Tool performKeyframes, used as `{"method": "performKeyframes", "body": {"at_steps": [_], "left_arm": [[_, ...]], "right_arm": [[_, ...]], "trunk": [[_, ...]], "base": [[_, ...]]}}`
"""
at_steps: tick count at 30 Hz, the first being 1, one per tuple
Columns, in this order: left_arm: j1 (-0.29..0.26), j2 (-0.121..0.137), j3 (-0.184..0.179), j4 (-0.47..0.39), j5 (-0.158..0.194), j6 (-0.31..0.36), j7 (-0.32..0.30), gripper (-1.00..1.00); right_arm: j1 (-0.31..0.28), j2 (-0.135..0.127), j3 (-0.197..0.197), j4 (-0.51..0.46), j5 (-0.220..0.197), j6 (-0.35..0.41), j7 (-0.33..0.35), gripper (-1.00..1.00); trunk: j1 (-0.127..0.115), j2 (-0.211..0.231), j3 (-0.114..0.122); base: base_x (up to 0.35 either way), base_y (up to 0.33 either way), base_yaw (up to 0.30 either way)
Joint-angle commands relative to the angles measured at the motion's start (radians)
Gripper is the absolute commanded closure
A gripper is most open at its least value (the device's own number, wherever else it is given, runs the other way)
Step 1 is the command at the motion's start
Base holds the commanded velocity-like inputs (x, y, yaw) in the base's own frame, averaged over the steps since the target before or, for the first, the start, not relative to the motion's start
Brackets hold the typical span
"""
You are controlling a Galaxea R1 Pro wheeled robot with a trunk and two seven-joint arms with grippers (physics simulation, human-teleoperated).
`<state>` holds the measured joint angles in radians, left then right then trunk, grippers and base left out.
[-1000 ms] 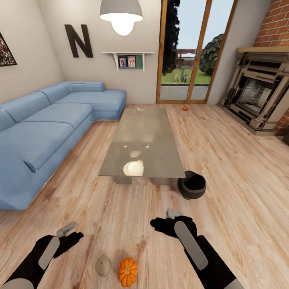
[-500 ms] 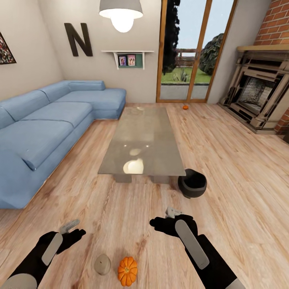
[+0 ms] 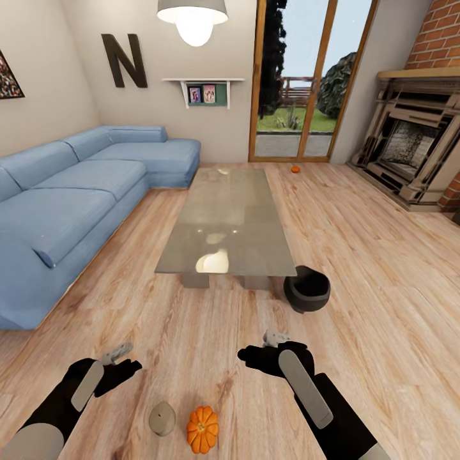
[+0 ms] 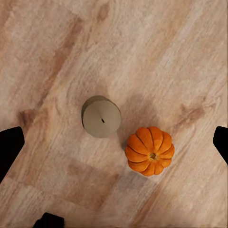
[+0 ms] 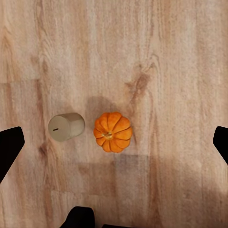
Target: Place each of the two pumpkins and all three candles from the living room inside a cabinet in the living room (use any cabinet), then make sure every cabinet is closed, and position the cauldron so it is next to a table in the living room.
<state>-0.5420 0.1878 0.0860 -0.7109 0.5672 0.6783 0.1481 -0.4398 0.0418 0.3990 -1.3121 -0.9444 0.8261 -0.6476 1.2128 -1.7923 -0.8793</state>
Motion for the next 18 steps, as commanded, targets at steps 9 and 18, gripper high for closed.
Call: {"method": "performKeyframes", "body": {"at_steps": [9,18], "left_arm": [[-0.001,0.010,0.001,0.018,0.005,0.018,0.009,-1.00],[-0.001,0.011,0.000,0.019,0.003,0.018,0.010,-1.00]], "right_arm": [[-0.001,0.000,0.002,-0.005,-0.010,0.002,-0.010,-1.00],[-0.001,0.000,0.005,-0.223,-0.030,0.062,-0.004,-1.00]], "trunk": [[0.035,-0.064,-0.029],[0.069,-0.127,-0.057]], "base": [[0.000,0.000,0.000],[0.000,0.000,0.000]]}}
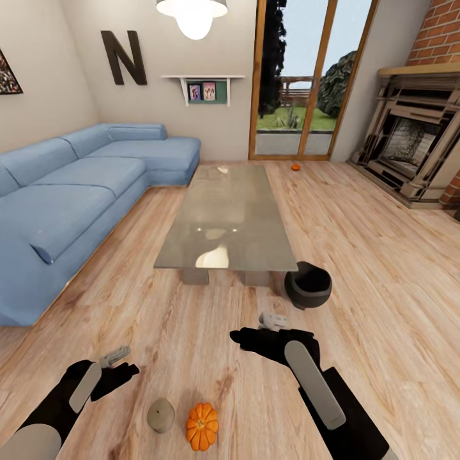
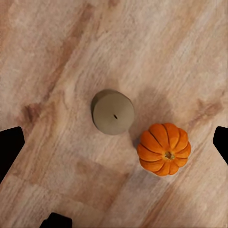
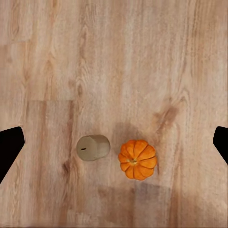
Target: Place each of the two pumpkins and all three candles from the living room inside a cabinet in the living room (use any cabinet), then make sure every cabinet is closed, and position the cauldron so it is next to a table in the living room.
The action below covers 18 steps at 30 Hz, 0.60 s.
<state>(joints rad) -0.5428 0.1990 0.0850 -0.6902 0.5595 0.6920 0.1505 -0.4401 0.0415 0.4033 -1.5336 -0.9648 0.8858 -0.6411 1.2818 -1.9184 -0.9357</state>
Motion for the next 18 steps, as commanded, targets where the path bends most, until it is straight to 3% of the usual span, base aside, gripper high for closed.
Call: {"method": "performKeyframes", "body": {"at_steps": [1,12,14,16,17,18], "left_arm": [[0.000,0.000,0.001,-0.001,0.010,0.004,0.008,-1.00],[0.000,-0.008,-0.001,0.001,0.010,0.003,0.008,-1.00],[0.000,-0.009,-0.001,0.001,0.010,0.003,0.008,-1.00],[0.000,-0.009,-0.001,0.001,0.010,0.003,0.008,-1.00],[0.000,-0.009,-0.002,0.001,0.010,0.003,0.008,-1.00],[0.000,-0.009,-0.002,0.001,0.010,0.003,0.008,-1.00]], "right_arm": [[-0.001,0.000,0.001,-0.005,-0.015,0.006,-0.009,-1.00],[-0.001,0.000,0.002,-0.011,-0.040,0.011,0.019,-1.00],[0.000,0.000,0.001,-0.010,-0.042,0.010,0.082,-1.00],[0.000,-0.001,-0.001,-0.007,-0.042,0.009,0.187,-1.00],[0.000,-0.010,-0.004,-0.004,-0.041,0.007,0.273,-1.00],[0.000,-0.016,-0.005,-0.002,-0.041,0.006,0.300,-1.00]], "trunk": [[0.004,-0.008,-0.004],[0.046,-0.085,-0.039],[0.054,-0.099,-0.045],[0.061,-0.113,-0.051],[0.065,-0.120,-0.054],[0.069,-0.127,-0.057]], "base": [[0.000,0.000,0.000],[0.000,0.000,0.000],[0.000,0.000,0.000],[0.000,0.000,0.000],[0.000,0.000,0.000],[0.000,0.000,0.000]]}}
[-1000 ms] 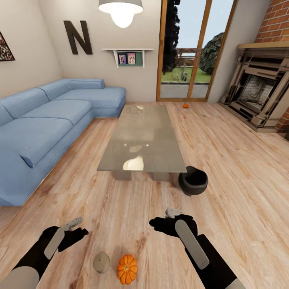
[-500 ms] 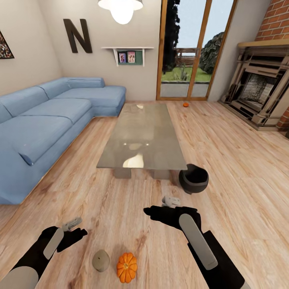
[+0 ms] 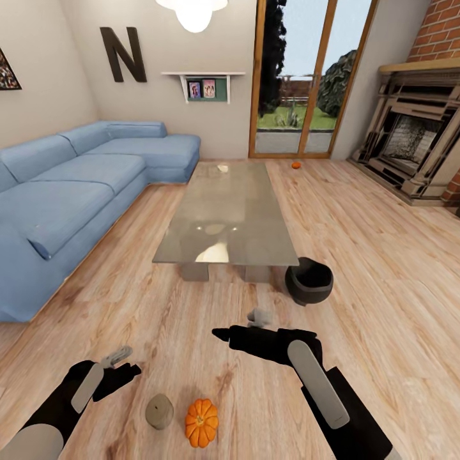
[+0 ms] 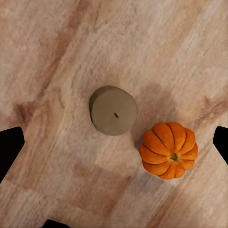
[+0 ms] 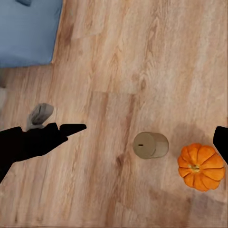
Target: Place each of the two pumpkins and all three candles from the living room inside a cabinet in the living room (use any cabinet), then make sure every cabinet is closed, and position the cauldron so it is next to a table in the living room.
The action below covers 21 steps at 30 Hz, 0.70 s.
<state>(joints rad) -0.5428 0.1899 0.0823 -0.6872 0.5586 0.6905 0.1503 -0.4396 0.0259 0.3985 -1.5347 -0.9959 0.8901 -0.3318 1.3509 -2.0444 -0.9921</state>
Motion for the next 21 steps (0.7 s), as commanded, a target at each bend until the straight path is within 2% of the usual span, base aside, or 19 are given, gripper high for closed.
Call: {"method": "performKeyframes", "body": {"at_steps": [1,3,6,8,11,16,21], "left_arm": [[0.000,-0.001,0.001,-0.002,0.011,0.004,0.008,-1.00],[0.000,-0.001,0.001,-0.002,0.012,0.004,0.008,-1.00],[0.000,0.002,0.001,-0.002,0.012,0.005,0.008,-1.00],[0.000,0.003,0.001,-0.002,0.012,0.005,0.008,-1.00],[0.000,0.004,0.001,-0.002,0.012,0.004,0.008,-1.00],[0.000,0.007,-0.001,-0.002,0.012,0.005,0.008,-1.00],[0.000,0.001,-0.001,-0.002,0.012,0.005,0.008,-1.00]], "right_arm": [[-0.001,-0.021,-0.003,0.002,-0.010,-0.003,0.065,-1.00],[0.001,-0.055,-0.020,0.006,-0.011,-0.007,0.149,-1.00],[0.003,-0.092,-0.074,0.034,-0.012,-0.009,0.247,-1.00],[0.004,-0.105,-0.114,0.070,-0.011,-0.009,0.311,-1.00],[0.005,-0.114,-0.146,0.107,-0.006,-0.010,0.387,-1.00],[0.005,-0.133,-0.169,0.131,-0.008,-0.010,0.423,-1.00],[0.006,-0.135,-0.172,0.133,-0.002,-0.011,0.428,-1.00]], "trunk": [[0.004,-0.008,-0.004],[0.011,-0.022,-0.010],[0.023,-0.043,-0.020],[0.031,-0.057,-0.026],[0.042,-0.078,-0.035],[0.061,-0.113,-0.051],[0.080,-0.148,-0.067]], "base": [[0.000,0.000,0.000],[0.000,0.000,0.000],[0.000,0.000,0.000],[0.000,0.000,0.000],[0.000,0.000,0.000],[0.000,0.000,0.000],[0.000,0.000,0.000]]}}
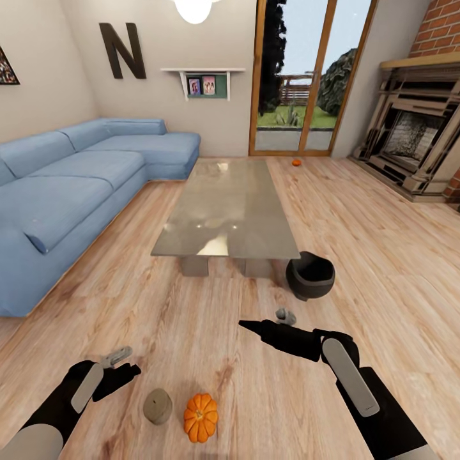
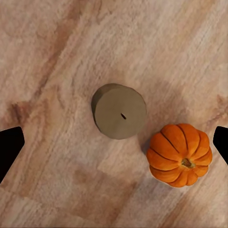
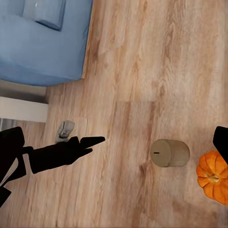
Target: Place each of the two pumpkins and all three candles from the living room inside a cabinet in the living room (use any cabinet), then make sure every cabinet is closed, and position the cauldron so it is next to a table in the living room.
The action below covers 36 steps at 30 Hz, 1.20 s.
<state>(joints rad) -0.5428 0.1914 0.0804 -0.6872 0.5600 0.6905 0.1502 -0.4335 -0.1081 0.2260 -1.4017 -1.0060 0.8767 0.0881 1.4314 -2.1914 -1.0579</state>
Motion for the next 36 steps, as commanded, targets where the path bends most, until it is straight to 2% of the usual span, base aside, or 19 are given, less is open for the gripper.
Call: {"method": "performKeyframes", "body": {"at_steps": [1,36], "left_arm": [[0.000,-0.001,0.001,-0.002,0.011,0.004,0.008,-1.00],[0.000,-0.005,0.000,-0.002,0.008,0.001,0.009,-1.00]], "right_arm": [[-0.001,-0.001,0.000,0.000,0.008,0.002,0.008,-1.00],[-0.001,-0.001,-0.004,0.015,0.000,0.004,0.002,-1.00]], "trunk": [[0.004,-0.008,-0.004],[0.138,-0.253,-0.114]], "base": [[0.000,0.000,0.000],[0.000,0.000,0.000]]}}
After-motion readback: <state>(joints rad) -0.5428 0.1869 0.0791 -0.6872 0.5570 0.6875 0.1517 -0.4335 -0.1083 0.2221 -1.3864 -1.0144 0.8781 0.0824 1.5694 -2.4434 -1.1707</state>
